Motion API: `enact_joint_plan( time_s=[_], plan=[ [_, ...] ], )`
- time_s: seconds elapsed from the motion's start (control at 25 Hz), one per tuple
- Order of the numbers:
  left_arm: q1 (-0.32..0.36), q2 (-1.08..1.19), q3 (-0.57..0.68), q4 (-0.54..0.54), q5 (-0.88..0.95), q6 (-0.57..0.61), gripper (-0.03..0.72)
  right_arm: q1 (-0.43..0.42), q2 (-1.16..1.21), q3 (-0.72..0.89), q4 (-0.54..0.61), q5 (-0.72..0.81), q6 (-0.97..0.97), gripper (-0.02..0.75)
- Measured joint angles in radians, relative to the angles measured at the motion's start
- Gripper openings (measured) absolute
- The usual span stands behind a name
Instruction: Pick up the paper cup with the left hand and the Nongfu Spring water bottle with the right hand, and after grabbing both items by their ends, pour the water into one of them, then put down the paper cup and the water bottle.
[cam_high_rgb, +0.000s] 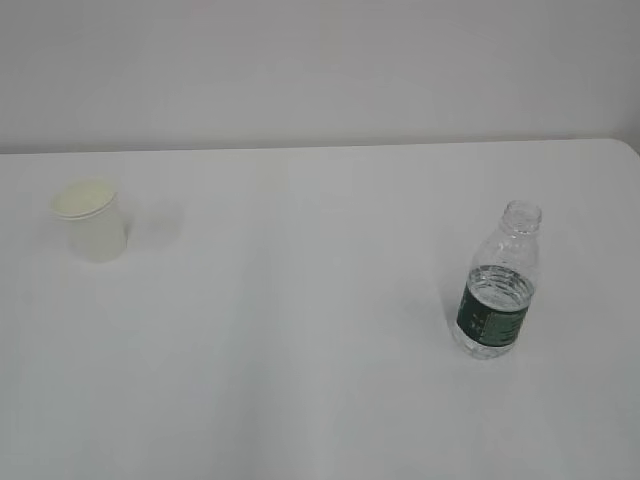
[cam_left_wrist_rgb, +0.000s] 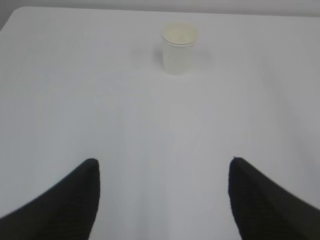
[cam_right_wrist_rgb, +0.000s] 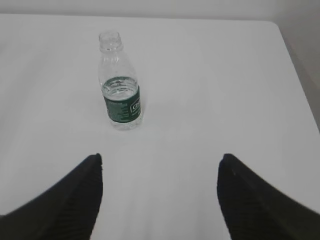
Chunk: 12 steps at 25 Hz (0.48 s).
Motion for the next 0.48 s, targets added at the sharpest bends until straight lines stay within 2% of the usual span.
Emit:
enact_joint_plan(
  time_s=[0.48],
  plan=[
    [0.000, 0.139, -0.049, -0.009, -0.011, 0.000, 0.573, 0.000, 0.069, -0.050, 0.014, -0.027, -0.008, 0.535]
  ],
)
